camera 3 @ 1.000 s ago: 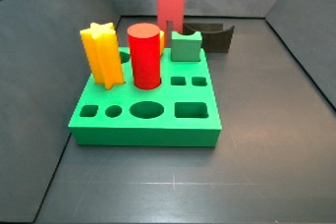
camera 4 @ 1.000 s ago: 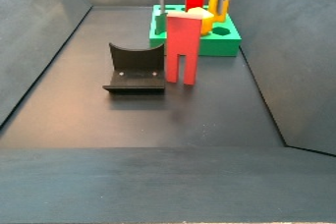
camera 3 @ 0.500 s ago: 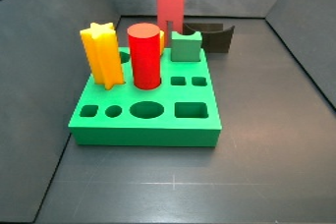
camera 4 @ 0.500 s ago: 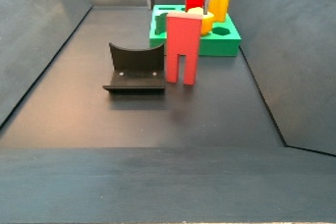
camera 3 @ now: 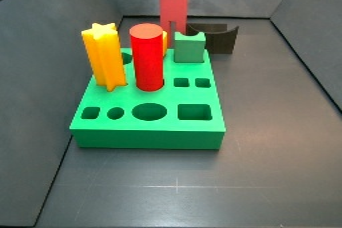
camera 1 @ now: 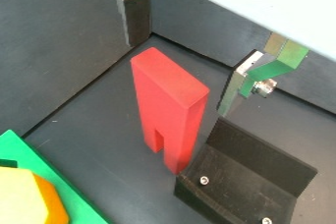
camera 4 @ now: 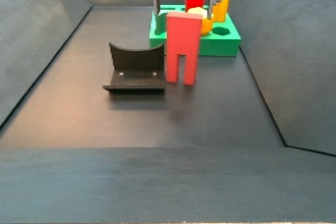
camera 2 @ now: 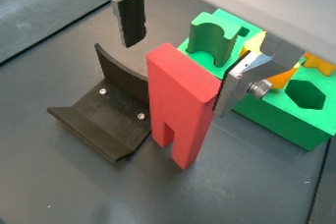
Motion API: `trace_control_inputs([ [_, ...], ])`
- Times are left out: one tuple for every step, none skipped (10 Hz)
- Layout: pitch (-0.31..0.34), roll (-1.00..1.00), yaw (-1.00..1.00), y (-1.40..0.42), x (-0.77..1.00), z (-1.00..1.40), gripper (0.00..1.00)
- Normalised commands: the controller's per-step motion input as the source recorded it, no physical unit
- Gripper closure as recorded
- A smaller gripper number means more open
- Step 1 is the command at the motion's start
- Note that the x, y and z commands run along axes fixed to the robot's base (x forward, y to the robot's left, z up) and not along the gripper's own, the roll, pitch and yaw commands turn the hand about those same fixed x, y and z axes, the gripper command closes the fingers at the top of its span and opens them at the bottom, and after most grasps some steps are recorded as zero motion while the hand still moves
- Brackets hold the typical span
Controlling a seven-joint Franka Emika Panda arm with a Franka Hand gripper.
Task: Pick up the double-square object. Move up. Move to above the board. Insert the double-square object.
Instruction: Pick up the double-square object.
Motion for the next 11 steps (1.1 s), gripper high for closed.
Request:
trace_control_inputs([
  [0.0, -0.08, -0.03, -0.08, 0.0, -0.34, 0.0],
  [0.0, -0.07, -0.03, -0.05, -0.01, -0.43, 0.0],
  [0.0, -0.04, -0.03, -0.03, -0.02, -0.43, 0.0],
  [0.0, 0.0, -0.06, 0.0, 0.0, -0.41, 0.0],
  [0.03, 0.0, -0.19, 0.0, 0.0, -0.31, 0.0],
  [0.019, 0.0, -0.29, 0.0, 0.0, -0.19, 0.0],
  [0.0, -0.03, -0.17, 0.0, 0.02, -0.14, 0.0],
  [0.0, -0.06, -0.06, 0.0, 0.04, -0.1, 0.0],
  [0.0, -0.03, 0.0, 0.01, 0.0, 0.0, 0.0],
  [0.0, 0.0, 0.0, 0.0, 0.0, 0.0, 0.0],
  [0.0, 0.0, 0.0, 0.0, 0.0, 0.0, 1.0],
])
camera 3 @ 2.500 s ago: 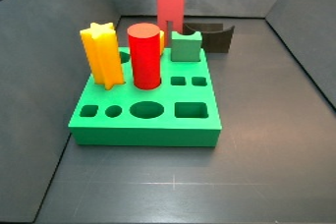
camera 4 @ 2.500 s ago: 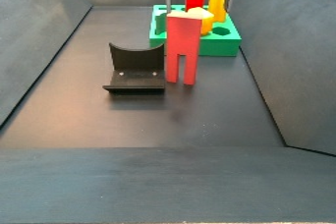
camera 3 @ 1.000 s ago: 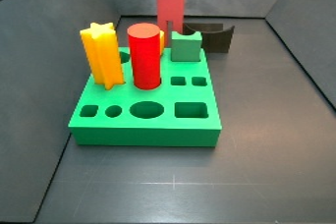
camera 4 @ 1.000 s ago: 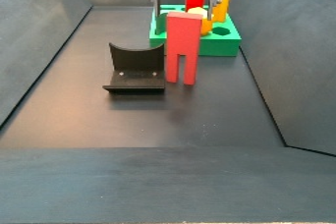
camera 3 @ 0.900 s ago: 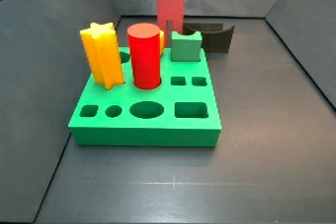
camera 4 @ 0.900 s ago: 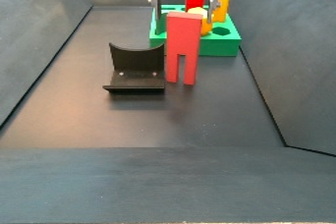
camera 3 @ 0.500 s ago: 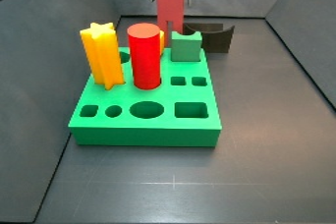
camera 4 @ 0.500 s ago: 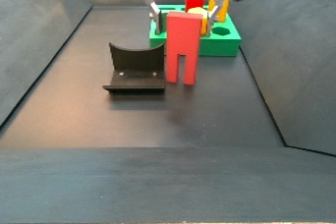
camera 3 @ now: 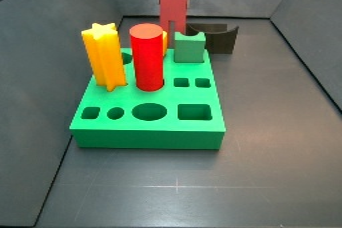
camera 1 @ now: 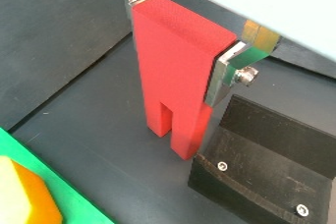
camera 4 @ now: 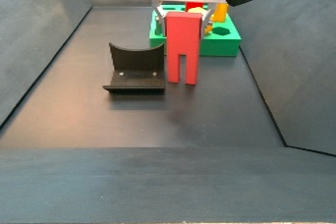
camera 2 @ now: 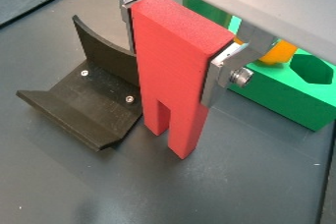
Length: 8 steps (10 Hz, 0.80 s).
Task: Pick up the double-square object. Move up. Move to above the board. Insert the double-square object.
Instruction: Pick up the double-square object.
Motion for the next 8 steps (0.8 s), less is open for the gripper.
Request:
trace_control_inputs([
  [0.0, 0.0, 0.0, 0.0, 0.0, 0.0, 1.0],
  [0.0, 0.0, 0.0, 0.0, 0.0, 0.0, 1.0],
  [0.0, 0.0, 0.0, 0.0, 0.0, 0.0, 1.0],
  [0.0, 0.0, 0.0, 0.0, 0.0, 0.0, 1.0],
  [0.0, 0.0, 0.0, 0.0, 0.0, 0.0, 1.0],
  [0.0, 0.0, 0.0, 0.0, 0.0, 0.0, 1.0],
  [0.0, 0.0, 0.0, 0.0, 0.0, 0.0, 1.0],
  [0.0, 0.0, 0.0, 0.0, 0.0, 0.0, 1.0],
])
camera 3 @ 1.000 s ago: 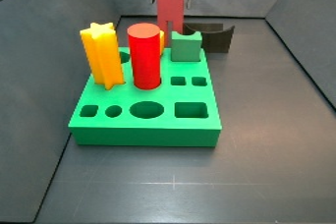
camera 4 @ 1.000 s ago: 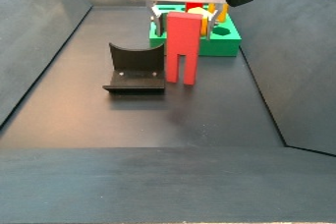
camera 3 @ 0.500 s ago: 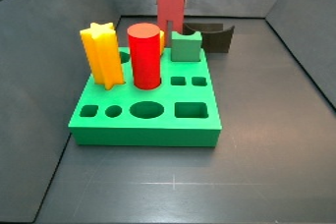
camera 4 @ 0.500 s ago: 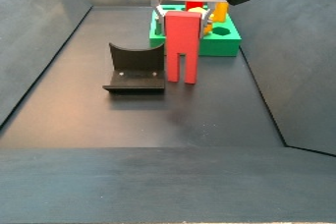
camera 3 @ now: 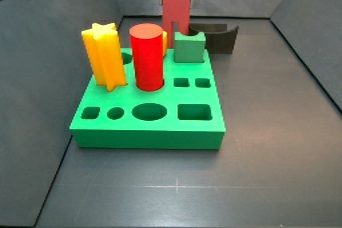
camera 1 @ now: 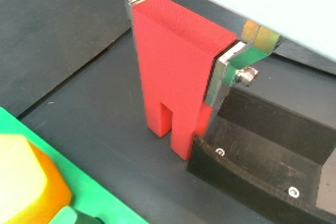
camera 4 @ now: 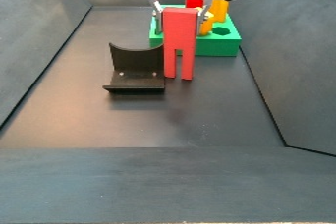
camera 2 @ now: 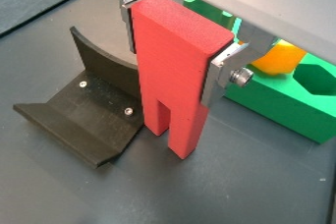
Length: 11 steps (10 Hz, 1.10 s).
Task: Pick up the double-square object. Move up. Move to above the board. Insert the double-square object.
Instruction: Pick up the double-square object, then move up, then move to above the board.
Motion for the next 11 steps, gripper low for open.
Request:
trace_control_inputs([
  [0.0, 0.0, 0.0, 0.0, 0.0, 0.0, 1.0],
  [0.0, 0.0, 0.0, 0.0, 0.0, 0.0, 1.0],
  [0.0, 0.0, 0.0, 0.0, 0.0, 0.83, 1.0],
  [0.034, 0.0, -0.03, -0.07, 0.02, 0.72, 1.0],
  [0.046, 0.0, -0.03, -0.06, 0.02, 0.63, 1.0],
  [0.064, 0.02, -0.02, -0.03, 0.02, 0.4, 1.0],
  [0.08, 0.03, -0.02, -0.02, 0.02, 0.23, 1.0],
  [0.152, 0.02, -0.22, -0.32, -0.05, 1.0, 1.0],
  [0.155, 0.02, -0.22, -0.32, -0.05, 1.0, 1.0],
  [0.126, 0.04, -0.15, -0.27, -0.05, 1.0, 1.0],
  [0.103, 0.04, -0.1, -0.24, -0.04, 1.0, 1.0],
])
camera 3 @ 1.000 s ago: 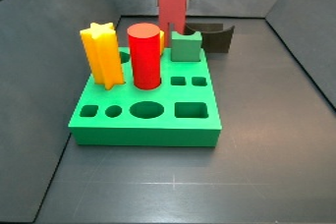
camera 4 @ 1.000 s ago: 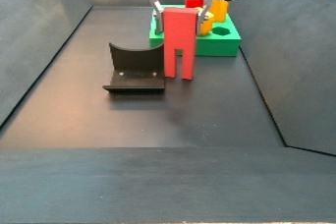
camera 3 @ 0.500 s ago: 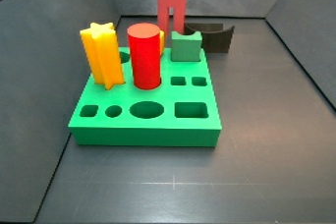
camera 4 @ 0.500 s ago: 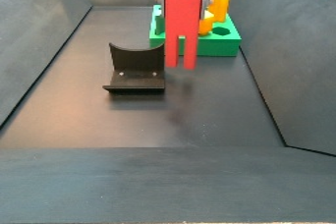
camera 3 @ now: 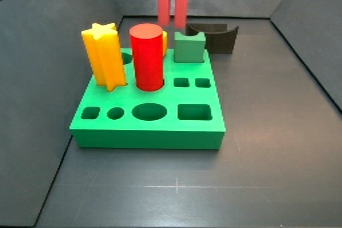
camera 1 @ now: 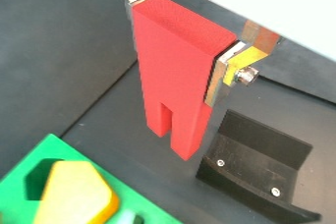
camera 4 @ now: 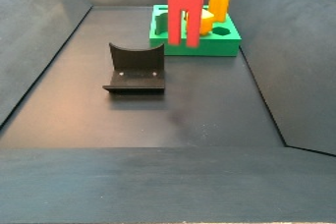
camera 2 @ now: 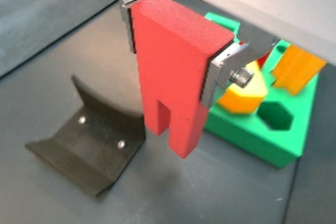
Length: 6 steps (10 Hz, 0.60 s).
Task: Pick up the double-square object. Move up. Move to above the board. Insert the double-square object.
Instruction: Move to above the board.
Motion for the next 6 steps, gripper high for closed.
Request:
trace_control_inputs([
  [0.097, 0.05, -0.06, -0.21, -0.03, 1.0, 1.0],
  [0.099, 0.05, -0.04, -0.19, -0.02, 1.0, 1.0],
  [0.101, 0.06, -0.01, -0.16, -0.01, 1.0, 1.0],
  [0.097, 0.07, 0.0, -0.14, 0.0, 0.93, 1.0],
  [0.093, 0.07, 0.01, -0.07, 0.01, 0.71, 1.0],
  [0.092, 0.07, 0.01, -0.04, 0.01, 0.54, 1.0],
])
